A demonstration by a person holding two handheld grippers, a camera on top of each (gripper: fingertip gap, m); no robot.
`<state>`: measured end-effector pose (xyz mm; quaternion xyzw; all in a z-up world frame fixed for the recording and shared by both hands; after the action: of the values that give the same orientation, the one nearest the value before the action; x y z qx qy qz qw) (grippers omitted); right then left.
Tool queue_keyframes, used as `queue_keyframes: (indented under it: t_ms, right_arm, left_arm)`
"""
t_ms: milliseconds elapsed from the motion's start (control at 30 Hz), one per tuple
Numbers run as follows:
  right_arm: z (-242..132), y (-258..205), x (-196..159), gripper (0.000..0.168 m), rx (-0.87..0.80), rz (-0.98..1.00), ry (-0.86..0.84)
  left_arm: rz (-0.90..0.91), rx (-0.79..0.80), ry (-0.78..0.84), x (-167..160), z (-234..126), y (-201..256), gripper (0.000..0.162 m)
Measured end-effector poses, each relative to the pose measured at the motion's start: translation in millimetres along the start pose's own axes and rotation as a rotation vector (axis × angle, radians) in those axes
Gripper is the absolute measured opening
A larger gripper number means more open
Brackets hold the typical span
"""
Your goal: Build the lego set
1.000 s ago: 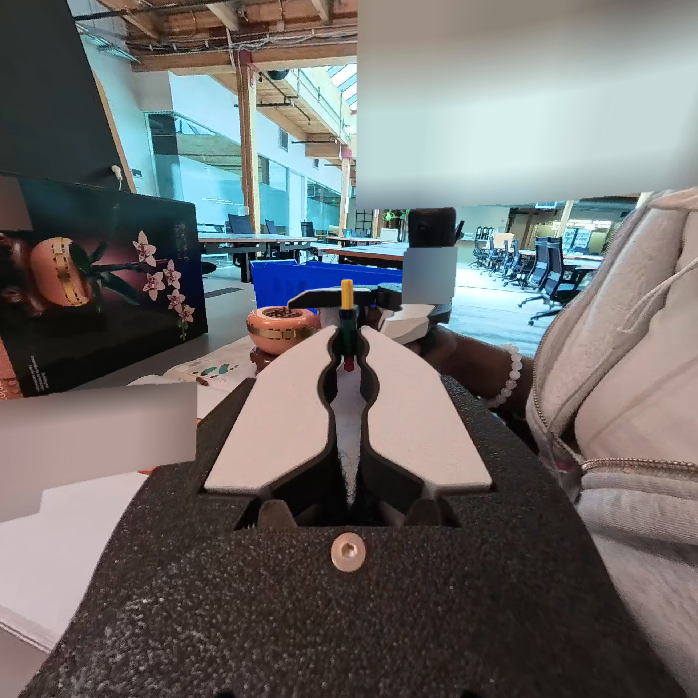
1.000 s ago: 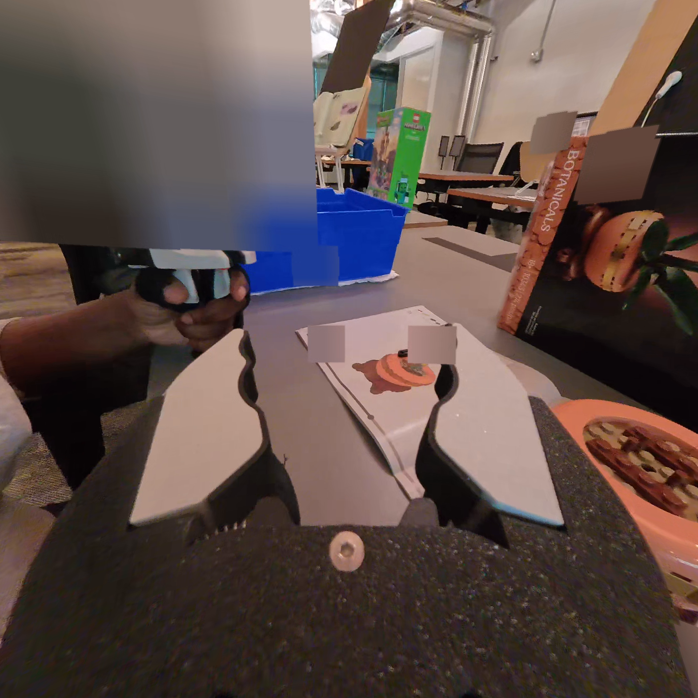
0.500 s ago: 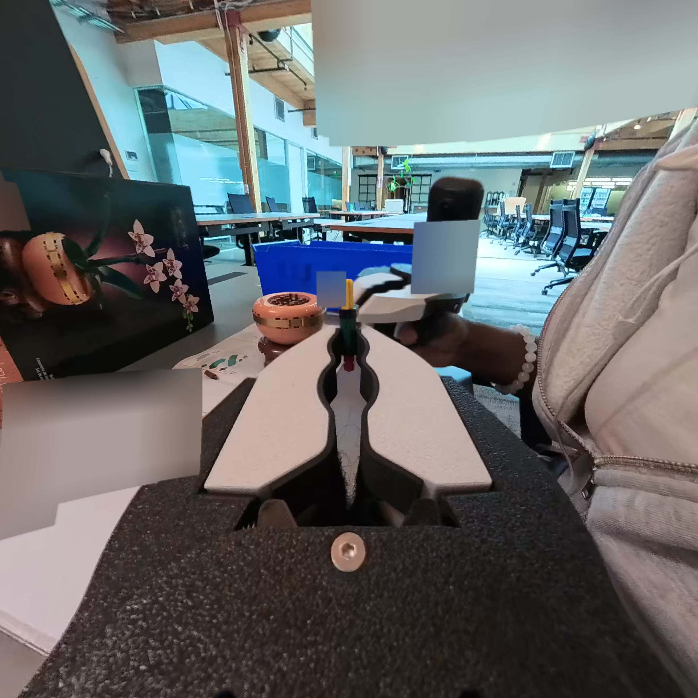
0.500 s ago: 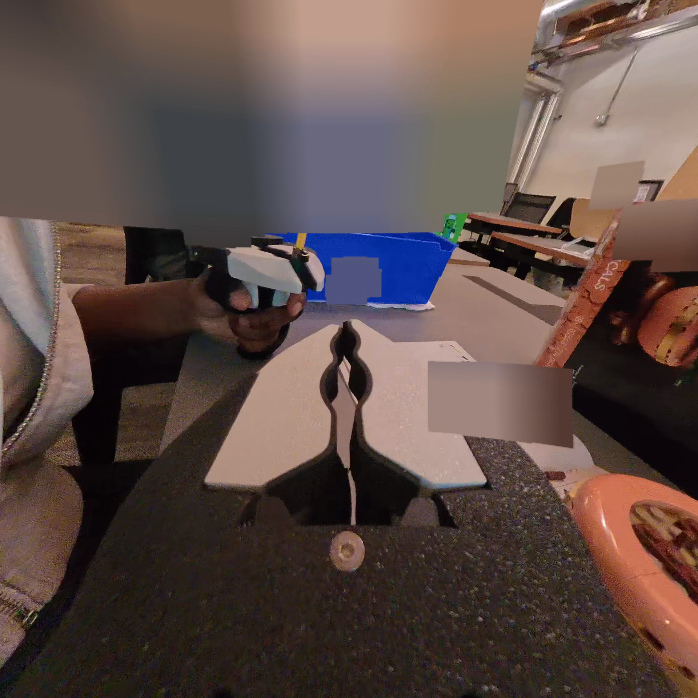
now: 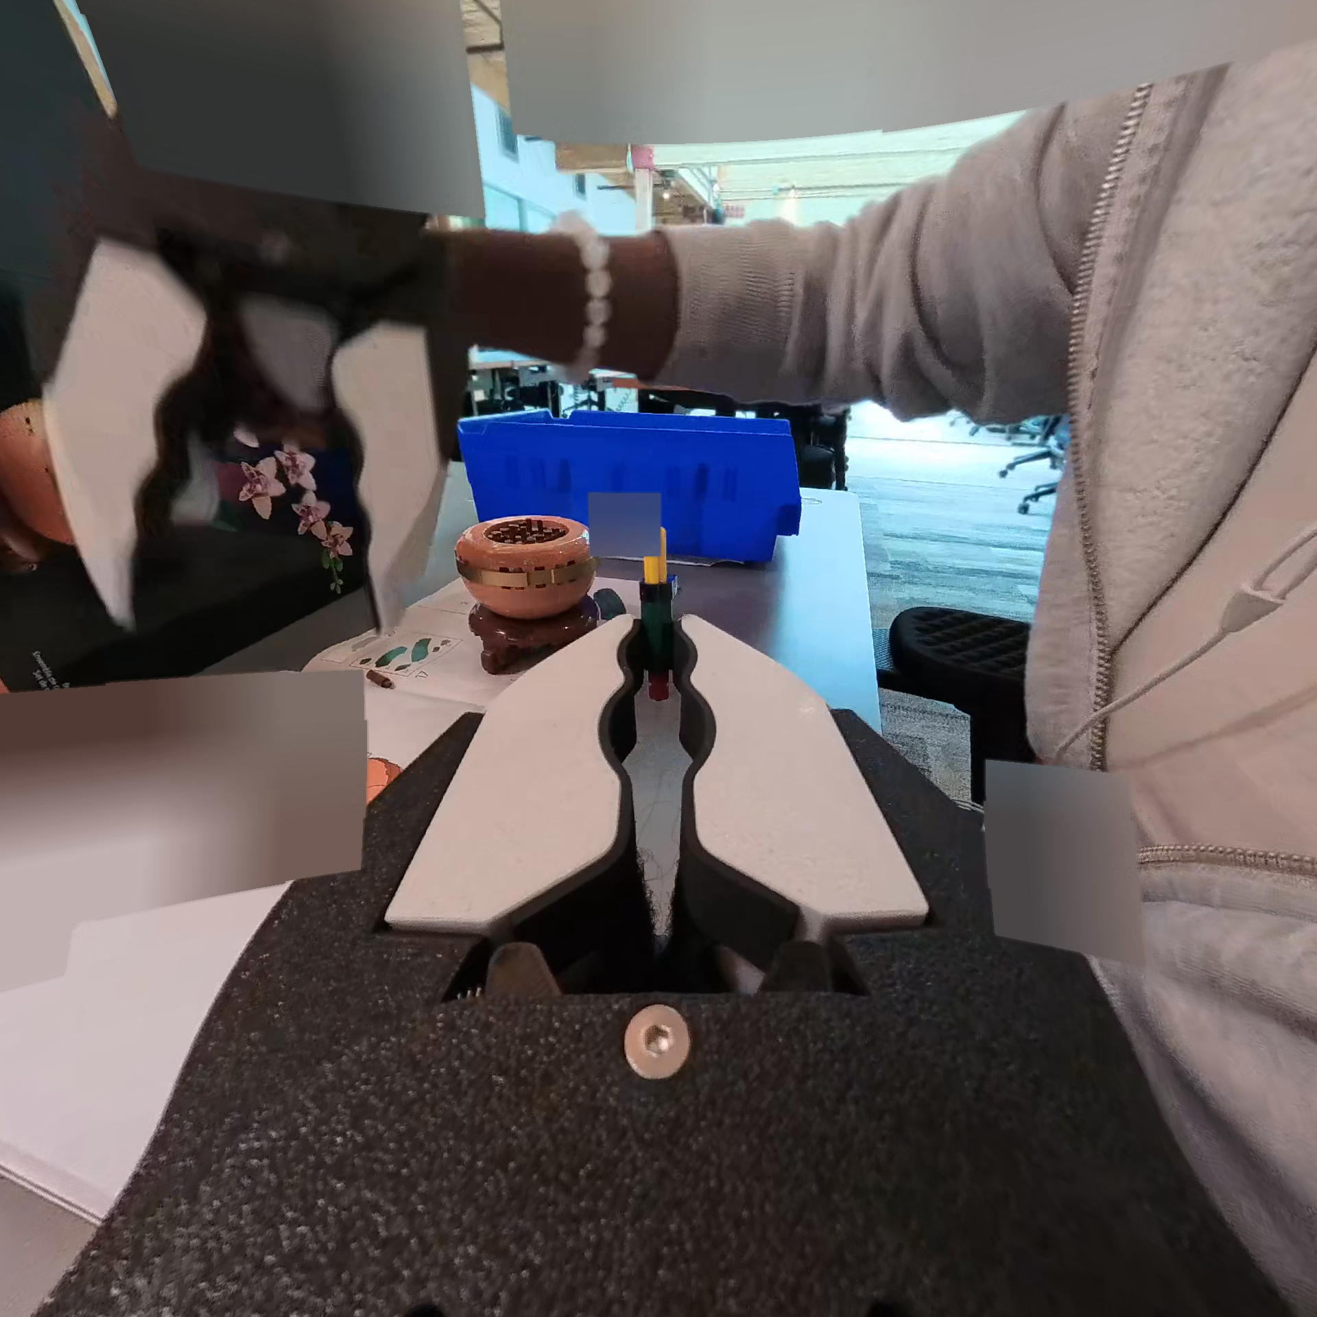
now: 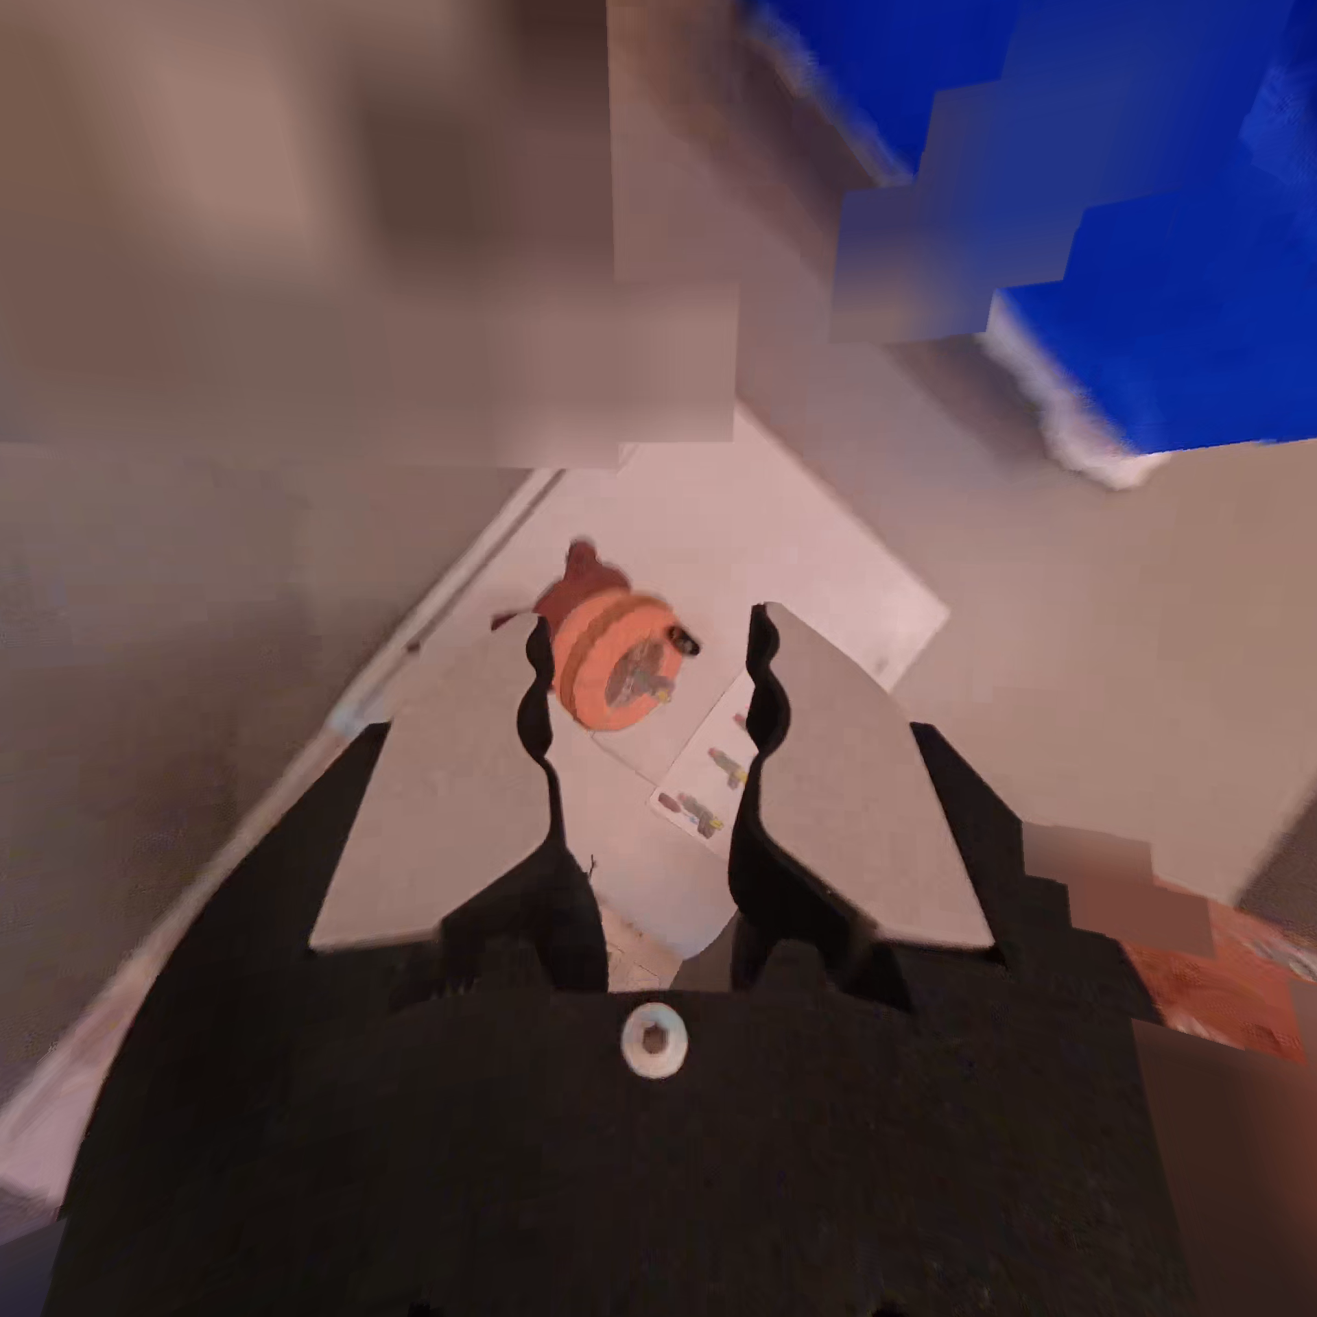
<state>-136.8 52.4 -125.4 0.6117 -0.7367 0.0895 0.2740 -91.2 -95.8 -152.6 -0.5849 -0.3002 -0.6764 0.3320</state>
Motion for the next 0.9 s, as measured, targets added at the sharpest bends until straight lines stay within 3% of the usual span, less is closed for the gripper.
queue_keyframes:
  t_ms: [33, 100, 133, 300, 467, 533, 600, 733, 900]
  right_arm:
    - [15.0, 2.9, -11.6, 0.048, 0.064, -0.019, -0.078]
    - [35.9, 5.9, -25.7, 0.014, 0.177, -0.051, -0.160]
    - [42.3, 8.6, -26.9, 0.008, 0.198, -0.068, -0.159]
    - [49.1, 24.8, -27.6, 0.024, 0.219, -0.155, -0.232]
    - [64.2, 29.9, -32.1, 0.028, 0.264, -0.188, -0.283]
    - [68.6, 29.0, -34.5, 0.024, 0.286, -0.207, -0.298]
    - [69.6, 28.5, -33.7, 0.007, 0.293, -0.209, -0.276]
    - [55.3, 23.5, -27.5, 0.007, 0.236, -0.084, -0.239]
    - [-4.3, -11.9, 22.1, 0.007, 0.140, 0.216, -0.142]
  left_arm:
    - [-0.002, -0.002, 0.004, 0.3, -0.4, 0.0, 0.005]
    - [-0.014, -0.004, 0.018, 1.3, -1.6, -0.7, 0.005]
    - [-0.022, -0.005, 0.027, 1.9, -2.6, -1.1, 0.005]
    - [-0.054, -0.008, 0.045, 3.1, -5.0, -2.9, 0.006]
    - [-0.045, -0.011, 0.042, 2.7, -5.1, -2.0, 0.006]
    - [-0.035, -0.013, 0.032, 2.1, -4.2, -0.8, 0.006]
    - [-0.030, -0.008, 0.022, 1.5, -3.5, -0.6, 0.006]
    - [-0.033, 0.038, -0.003, -0.2, -1.0, -4.3, 0.006]
    - [-0.037, 0.200, -0.020, -1.5, -1.7, -15.1, 0.005]
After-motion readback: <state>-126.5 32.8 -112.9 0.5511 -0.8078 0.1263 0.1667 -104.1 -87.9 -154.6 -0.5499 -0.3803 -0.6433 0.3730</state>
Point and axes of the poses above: each gripper's, where its closed fingertips meet, z out along the fingers, x out of its top, y = z × x across the jaws, the point moved 6 cm from there along -z, back along the fingers, and after that the axes turned 4 degrees about y, right-handed, at the moved point
